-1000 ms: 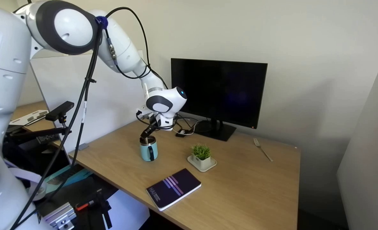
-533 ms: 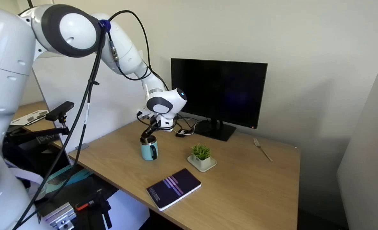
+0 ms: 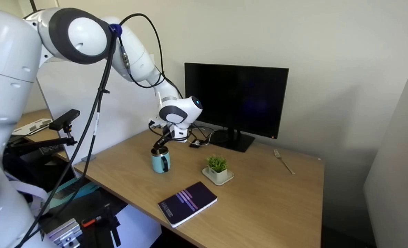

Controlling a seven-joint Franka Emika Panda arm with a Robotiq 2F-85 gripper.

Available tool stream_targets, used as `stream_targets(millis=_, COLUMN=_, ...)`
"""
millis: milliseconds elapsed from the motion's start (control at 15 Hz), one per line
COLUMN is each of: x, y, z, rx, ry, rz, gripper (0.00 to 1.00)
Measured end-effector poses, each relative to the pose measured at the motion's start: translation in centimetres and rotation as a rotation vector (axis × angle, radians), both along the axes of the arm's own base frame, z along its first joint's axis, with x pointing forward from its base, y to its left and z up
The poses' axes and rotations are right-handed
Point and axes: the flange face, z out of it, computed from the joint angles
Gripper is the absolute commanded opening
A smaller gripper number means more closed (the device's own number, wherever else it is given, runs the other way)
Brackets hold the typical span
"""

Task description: Remove the pen from the mug and put it on the table

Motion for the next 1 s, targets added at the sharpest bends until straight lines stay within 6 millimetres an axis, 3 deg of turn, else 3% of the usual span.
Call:
stream_targets(millis=533, x=-0.3, y=0.0, z=-1.6, rx=0.009, ry=0.028, rz=-0.011, gripper=0.45)
stream_targets(millis=667, x=-0.5, y=0.1, z=-2.4, rx=0.018, ry=0.040, rz=-0.017, gripper=0.20)
stream_targets(millis=733, x=-0.5, y=0.1, z=-2.6, rx=0.024, ry=0.041, rz=-0.020, gripper=0.18)
stream_targets(millis=867, x=-0.4, y=0.2, z=-2.6, rx=0.031, ry=0.042, rz=-0.027, gripper=0.03)
stream_targets(millis=1000, x=-0.4, y=0.2, z=-2.6, rx=0.035, ry=0.044, rz=-0.033, gripper=0.00)
